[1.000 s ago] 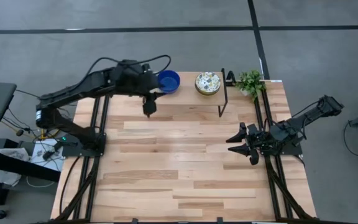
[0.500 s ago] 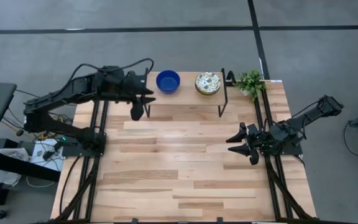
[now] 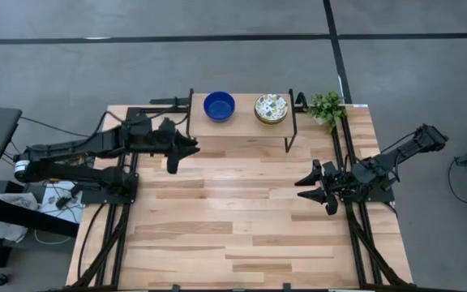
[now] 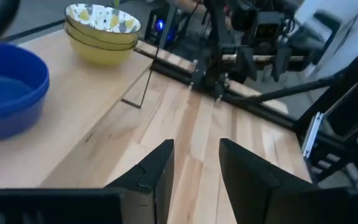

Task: Pick & Place Mini bowls
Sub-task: Return to Home Position

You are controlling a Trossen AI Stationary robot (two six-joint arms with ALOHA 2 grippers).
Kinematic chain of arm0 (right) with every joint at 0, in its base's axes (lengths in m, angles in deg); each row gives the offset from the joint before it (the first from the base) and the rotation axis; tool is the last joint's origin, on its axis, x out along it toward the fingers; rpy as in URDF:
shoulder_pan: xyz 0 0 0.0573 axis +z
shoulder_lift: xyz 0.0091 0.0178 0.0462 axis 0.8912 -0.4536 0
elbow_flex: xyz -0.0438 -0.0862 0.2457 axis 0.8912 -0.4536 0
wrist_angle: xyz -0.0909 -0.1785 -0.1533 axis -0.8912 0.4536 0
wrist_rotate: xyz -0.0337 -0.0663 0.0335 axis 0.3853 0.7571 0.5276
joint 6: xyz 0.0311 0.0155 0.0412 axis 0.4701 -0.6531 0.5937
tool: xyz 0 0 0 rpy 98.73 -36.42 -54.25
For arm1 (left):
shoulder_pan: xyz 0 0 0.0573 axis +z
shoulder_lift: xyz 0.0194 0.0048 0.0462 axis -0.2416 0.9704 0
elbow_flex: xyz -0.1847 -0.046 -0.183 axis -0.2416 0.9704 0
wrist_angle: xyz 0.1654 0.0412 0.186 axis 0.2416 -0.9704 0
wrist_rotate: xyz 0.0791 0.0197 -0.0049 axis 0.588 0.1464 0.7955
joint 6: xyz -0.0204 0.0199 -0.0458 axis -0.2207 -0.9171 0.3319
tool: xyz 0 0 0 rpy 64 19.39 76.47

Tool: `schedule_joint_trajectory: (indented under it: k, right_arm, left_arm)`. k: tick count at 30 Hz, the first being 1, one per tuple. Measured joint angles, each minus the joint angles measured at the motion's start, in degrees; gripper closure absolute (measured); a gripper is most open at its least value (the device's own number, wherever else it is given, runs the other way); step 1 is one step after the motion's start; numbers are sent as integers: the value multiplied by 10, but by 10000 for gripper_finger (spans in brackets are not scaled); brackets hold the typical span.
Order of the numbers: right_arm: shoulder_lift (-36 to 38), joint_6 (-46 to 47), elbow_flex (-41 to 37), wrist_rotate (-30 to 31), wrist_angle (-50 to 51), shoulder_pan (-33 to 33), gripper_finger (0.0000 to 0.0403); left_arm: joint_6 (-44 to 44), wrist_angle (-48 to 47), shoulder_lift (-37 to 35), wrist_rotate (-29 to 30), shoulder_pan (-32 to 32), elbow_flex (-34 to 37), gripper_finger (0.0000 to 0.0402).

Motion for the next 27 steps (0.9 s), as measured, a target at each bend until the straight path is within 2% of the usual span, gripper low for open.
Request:
schedule_joint_trajectory:
  k: [6, 17, 22, 24, 27]
  right_arm:
    - [0, 0, 0, 0, 0, 0, 225]
    - [22, 0, 0, -1, -5, 0, 225]
    - [55, -12, 0, -8, -3, 1, 227]
    - [70, -37, 0, -25, -3, 1, 227]
    - [94, -61, 0, -38, 1, 1, 226]
  left_arm:
    - [41, 108, -86, 0, 0, 113, 275]
    - [43, 111, -320, -3, 0, 237, 275]
    - [30, 80, -422, -68, 0, 273, 275]
    - [31, 75, -416, -113, 0, 273, 275]
    - [31, 73, -400, -150, 0, 274, 275]
